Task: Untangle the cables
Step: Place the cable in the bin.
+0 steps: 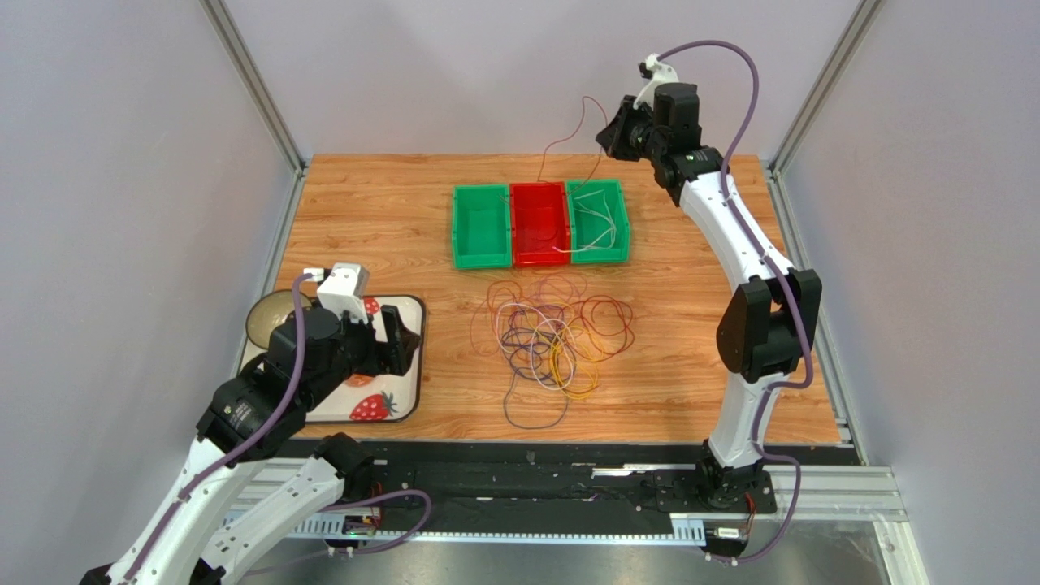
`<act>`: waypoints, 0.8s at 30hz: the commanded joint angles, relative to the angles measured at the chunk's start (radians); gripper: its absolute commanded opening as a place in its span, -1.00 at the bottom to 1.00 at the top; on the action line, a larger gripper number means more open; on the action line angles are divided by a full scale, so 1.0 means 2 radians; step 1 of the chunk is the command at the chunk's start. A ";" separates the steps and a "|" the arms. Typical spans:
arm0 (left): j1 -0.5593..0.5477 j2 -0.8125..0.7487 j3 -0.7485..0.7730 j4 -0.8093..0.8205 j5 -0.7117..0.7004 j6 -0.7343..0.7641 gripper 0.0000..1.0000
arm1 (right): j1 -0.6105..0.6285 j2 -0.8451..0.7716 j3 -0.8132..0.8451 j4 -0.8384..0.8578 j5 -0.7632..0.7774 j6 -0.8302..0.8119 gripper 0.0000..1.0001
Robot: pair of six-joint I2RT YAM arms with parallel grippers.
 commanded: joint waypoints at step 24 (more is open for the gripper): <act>-0.001 0.004 0.003 0.014 0.002 0.005 0.71 | 0.029 -0.013 -0.057 0.026 -0.009 -0.016 -1.00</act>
